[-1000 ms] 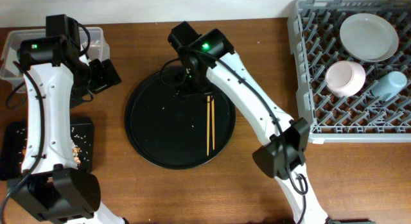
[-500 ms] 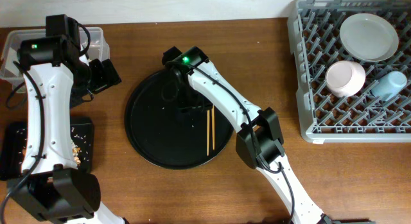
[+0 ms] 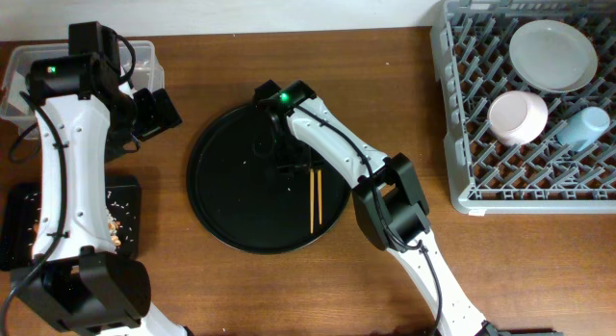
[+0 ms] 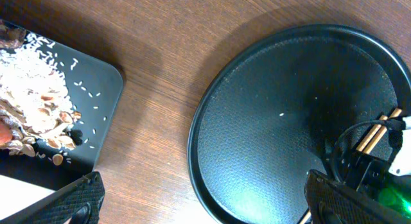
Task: Sort waste into correct bins and load items into the dishwasher rack
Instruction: 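Reach the right gripper back to the chopsticks on the round tray, then grasp one chopstick and carry it into the grey rack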
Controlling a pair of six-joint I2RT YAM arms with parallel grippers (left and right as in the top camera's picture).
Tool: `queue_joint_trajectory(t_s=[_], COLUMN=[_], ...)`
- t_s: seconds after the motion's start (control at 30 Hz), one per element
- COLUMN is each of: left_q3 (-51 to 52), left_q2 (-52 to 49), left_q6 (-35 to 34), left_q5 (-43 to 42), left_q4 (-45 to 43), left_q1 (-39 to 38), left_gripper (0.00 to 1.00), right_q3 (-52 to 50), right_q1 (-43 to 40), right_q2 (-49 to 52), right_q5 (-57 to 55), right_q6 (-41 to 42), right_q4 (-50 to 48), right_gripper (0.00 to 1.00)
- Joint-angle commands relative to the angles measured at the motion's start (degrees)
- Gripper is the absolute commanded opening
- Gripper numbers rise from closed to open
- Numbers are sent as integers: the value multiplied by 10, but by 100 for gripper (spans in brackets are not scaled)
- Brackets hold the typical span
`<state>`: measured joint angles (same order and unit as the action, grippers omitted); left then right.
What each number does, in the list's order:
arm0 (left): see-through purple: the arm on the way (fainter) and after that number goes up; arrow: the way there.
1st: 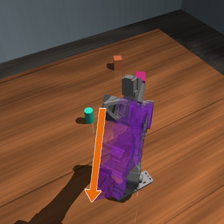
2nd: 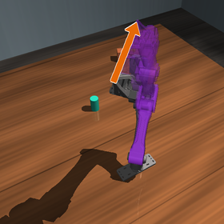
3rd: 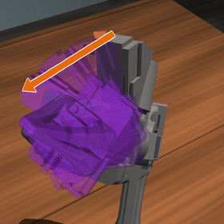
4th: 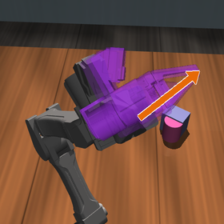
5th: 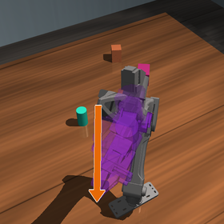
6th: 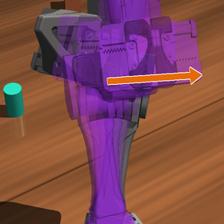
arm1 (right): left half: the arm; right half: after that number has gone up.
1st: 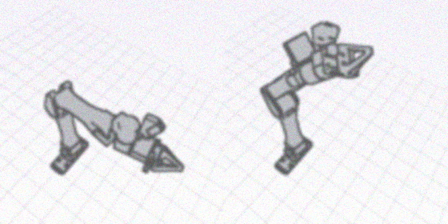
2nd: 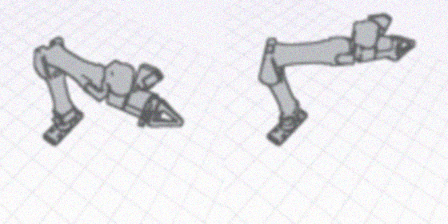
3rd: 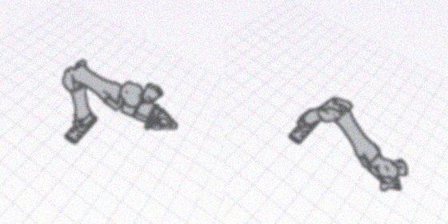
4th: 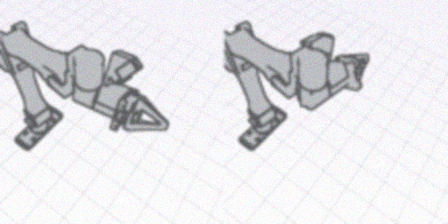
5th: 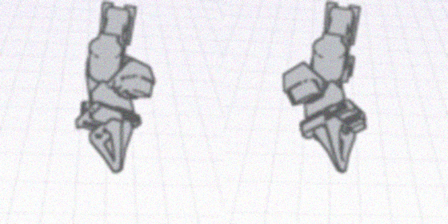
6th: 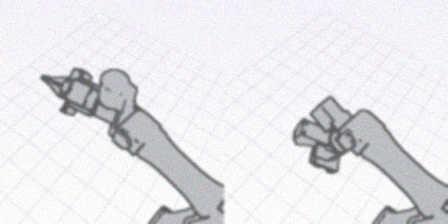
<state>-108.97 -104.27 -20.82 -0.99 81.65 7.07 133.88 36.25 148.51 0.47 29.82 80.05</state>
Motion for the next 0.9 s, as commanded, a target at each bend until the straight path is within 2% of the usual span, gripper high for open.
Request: queue_joint_trajectory(t_s=[0.0, 0.03, 0.07, 0.1, 0.13, 0.33, 0.5, 0.67, 0.73, 0.87], left_q3=[1, 1, 1, 1, 1, 1, 1, 1, 1, 1], left_q2=[1, 1, 1, 1, 1, 1, 1, 1, 1, 1], left_q6=[-6, -6, -6, -6, -6, -6, -6, -6, -6, -6], left_q5=[6, 6, 6, 6, 6, 6, 6, 6, 6, 6], left_q4=[0, 0, 0, 0, 0, 0, 0, 0, 0, 0], left_q1=[-2, -2, -2, -2, -2, -2, -2, -2, -2, -2], left_gripper=[99, 99, 99, 99, 99, 99, 99, 99, 99, 99], right_q3=[-25, -25, -24, -25, -24, -8, 83, 196, 242, 278], right_q1=[0, 1, 1, 0, 0, -13, -70, -159, -200, -306], right_q2=[18, 18, 18, 18, 18, -7, -57, -93, -95, -98], right_q5=[-7, -7, -7, -7, -7, -5, 0, 121, 124, 131], right_q6=[7, 7, 7, 7, 7, -26, -81, -228, -239, -254], right_q4=[-14, -15, -16, -16, -15, 4, 70, 143, 173, 159], right_gripper=[51, 47, 34, 13, 4, 4, 4, 4, 4, 4])
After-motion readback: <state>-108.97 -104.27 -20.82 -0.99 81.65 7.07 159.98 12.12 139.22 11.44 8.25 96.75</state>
